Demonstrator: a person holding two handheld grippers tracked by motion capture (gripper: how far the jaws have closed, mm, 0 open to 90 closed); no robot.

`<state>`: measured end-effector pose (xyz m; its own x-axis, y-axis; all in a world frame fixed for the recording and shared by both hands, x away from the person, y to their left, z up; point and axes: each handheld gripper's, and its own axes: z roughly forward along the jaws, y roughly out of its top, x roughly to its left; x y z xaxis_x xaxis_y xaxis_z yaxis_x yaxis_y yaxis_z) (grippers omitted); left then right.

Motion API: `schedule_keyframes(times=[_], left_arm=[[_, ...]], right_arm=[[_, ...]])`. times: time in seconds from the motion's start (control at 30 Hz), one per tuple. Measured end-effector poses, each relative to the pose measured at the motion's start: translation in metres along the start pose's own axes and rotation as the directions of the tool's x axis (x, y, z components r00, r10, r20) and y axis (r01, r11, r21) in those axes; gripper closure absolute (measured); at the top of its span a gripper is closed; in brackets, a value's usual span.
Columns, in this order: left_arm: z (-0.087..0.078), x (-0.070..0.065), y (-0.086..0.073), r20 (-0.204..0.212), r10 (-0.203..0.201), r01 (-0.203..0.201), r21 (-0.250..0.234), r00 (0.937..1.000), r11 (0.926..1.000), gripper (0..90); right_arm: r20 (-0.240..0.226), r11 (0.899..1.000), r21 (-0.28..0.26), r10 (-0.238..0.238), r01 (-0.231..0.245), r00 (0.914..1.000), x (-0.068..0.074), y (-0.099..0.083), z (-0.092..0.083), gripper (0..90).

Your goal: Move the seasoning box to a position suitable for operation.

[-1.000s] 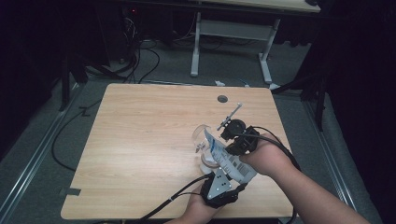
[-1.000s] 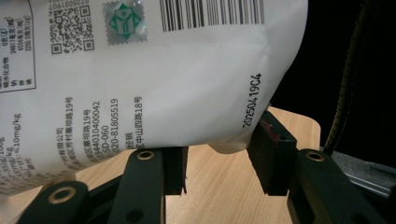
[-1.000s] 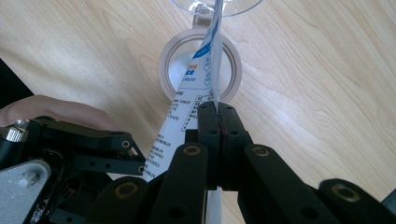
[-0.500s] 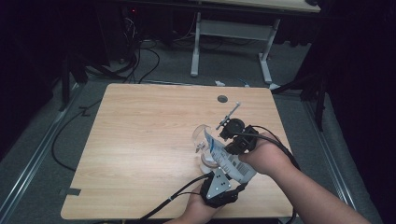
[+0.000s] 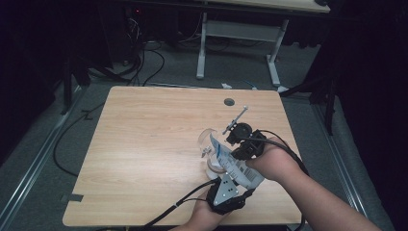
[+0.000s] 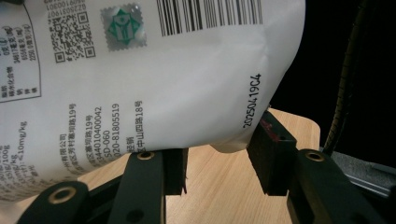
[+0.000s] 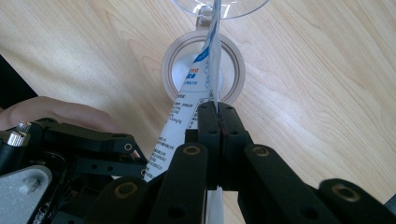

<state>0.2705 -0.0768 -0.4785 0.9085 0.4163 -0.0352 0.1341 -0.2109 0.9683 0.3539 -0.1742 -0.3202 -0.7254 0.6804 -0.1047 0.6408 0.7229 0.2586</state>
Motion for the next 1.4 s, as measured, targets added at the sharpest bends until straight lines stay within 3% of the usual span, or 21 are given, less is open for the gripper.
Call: schedule_keyframes(times=[0.87, 1.4], left_arm=[[-0.0002, 0.0008, 0.0, -0.008, 0.009, -0.009, 0.004, 0.9999, 1.0, 61.2], [-0.0006, 0.0007, -0.0003, -0.006, 0.004, -0.004, -0.011, 1.0, 0.9999, 61.2]], right_arm=[[-0.009, 1.0, 0.0, -0.008, 0.008, 0.9999, 0.0025, 0.0011, 0.0037, 90.0], [0.005, 1.0, -0.002, -0.006, 0.006, 1.0, 0.0005, 0.0006, -0.0036, 90.0]])
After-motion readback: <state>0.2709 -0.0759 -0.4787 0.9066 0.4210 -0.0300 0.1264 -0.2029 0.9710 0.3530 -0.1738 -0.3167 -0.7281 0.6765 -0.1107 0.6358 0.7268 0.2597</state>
